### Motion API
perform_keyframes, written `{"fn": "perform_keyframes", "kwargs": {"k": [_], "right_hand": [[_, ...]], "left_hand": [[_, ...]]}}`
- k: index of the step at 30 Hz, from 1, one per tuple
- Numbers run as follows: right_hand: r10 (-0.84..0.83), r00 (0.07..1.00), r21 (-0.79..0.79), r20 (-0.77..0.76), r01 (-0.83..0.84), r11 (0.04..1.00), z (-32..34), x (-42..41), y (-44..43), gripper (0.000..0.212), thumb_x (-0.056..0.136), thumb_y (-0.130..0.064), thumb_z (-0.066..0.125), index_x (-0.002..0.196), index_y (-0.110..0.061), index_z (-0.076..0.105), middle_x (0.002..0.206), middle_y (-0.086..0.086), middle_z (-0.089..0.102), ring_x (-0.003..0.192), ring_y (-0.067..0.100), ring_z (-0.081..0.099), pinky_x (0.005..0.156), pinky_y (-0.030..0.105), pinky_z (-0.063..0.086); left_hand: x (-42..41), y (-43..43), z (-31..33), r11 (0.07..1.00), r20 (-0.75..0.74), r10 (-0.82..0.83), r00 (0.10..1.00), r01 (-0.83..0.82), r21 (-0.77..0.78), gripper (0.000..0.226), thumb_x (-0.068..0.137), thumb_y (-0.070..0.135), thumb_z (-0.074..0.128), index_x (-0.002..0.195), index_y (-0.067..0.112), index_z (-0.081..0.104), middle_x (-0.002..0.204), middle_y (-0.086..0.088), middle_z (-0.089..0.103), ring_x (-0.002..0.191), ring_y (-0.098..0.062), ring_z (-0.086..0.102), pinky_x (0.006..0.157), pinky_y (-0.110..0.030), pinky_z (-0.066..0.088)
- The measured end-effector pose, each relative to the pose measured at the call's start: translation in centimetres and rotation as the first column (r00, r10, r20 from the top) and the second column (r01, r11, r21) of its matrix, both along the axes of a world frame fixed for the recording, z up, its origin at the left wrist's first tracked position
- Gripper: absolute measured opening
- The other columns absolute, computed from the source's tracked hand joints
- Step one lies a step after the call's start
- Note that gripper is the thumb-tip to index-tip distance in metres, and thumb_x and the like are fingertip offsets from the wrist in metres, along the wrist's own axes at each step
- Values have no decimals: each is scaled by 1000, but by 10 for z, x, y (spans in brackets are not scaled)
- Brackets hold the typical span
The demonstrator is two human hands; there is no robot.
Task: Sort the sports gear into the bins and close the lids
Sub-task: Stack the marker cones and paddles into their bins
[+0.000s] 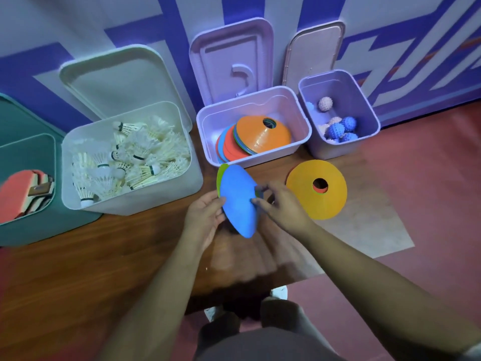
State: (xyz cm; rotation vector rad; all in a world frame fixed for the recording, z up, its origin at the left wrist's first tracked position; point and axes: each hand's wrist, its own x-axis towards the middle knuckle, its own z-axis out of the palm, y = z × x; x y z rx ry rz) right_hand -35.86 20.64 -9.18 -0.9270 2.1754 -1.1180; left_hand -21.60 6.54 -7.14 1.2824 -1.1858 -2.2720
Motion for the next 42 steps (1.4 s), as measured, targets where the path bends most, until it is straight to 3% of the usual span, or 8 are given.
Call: {"fn": "perform_keyframes", "kwargs": {"k": [5,9,19,25,28,32,38,42], "right_hand": [[-263,921,312,-289,350,884,-25,-67,45,37,88,-29,65,115,-4,58,121,14,51,87,35,60,73,42,49],[-139,965,541,-220,239,806,-55,-84,71,44,91,-25,58,132,-10,50,134,10,42,93,39,61,72,43,50],[48,977,581,-206,83,810,-84,-96,83,60,85,3,48,143,-6,37,136,18,45,116,36,55,76,40,46],[-209,975,409,-77,222,885,-61,-75,95,11,90,-10,62,98,-3,62,94,17,63,95,35,60,64,32,31],[-351,921,168,166,325,931,-33,-55,90,30,88,-11,67,68,-15,46,67,0,45,73,16,50,58,30,32],[-272,855,-53,441,327,943,10,-17,73,9,89,-6,66,84,-7,58,69,8,47,55,14,42,50,28,36],[-136,974,-48,183,147,988,43,35,46,19,83,-22,70,92,-5,65,76,4,53,67,17,47,64,31,40],[-142,990,29,8,142,989,60,63,39,36,89,-22,68,119,-3,64,97,5,62,85,14,51,79,24,40]], "left_hand": [[-27,18,4,1000,-2,2,1000,-2,-24,19,94,-1,53,107,4,65,102,-8,74,95,-22,71,80,-33,59],[-36,31,1,1000,4,-2,1000,2,-28,18,95,0,52,108,5,65,108,-10,73,100,-23,70,85,-35,58],[-21,49,-10,992,76,123,989,-121,-35,16,95,1,54,107,5,63,109,-15,72,101,-26,70,85,-36,58],[-7,53,-10,984,97,174,980,-169,-55,17,95,1,55,110,5,61,104,-12,73,95,-22,72,80,-33,59],[-5,53,-7,989,86,137,987,-132,-67,15,96,0,52,104,8,62,99,-9,72,88,-18,73,78,-31,59],[4,52,5,999,-68,43,997,-45,-21,18,95,-3,48,105,4,61,100,-13,72,88,-22,71,83,-35,58],[25,47,34,995,-255,13,967,13,102,19,94,-1,47,107,2,60,94,-14,72,83,-22,71,77,-36,60],[45,41,48,993,-304,13,953,23,113,13,93,5,53,103,9,61,92,-10,71,82,-20,69,75,-34,59]]}}
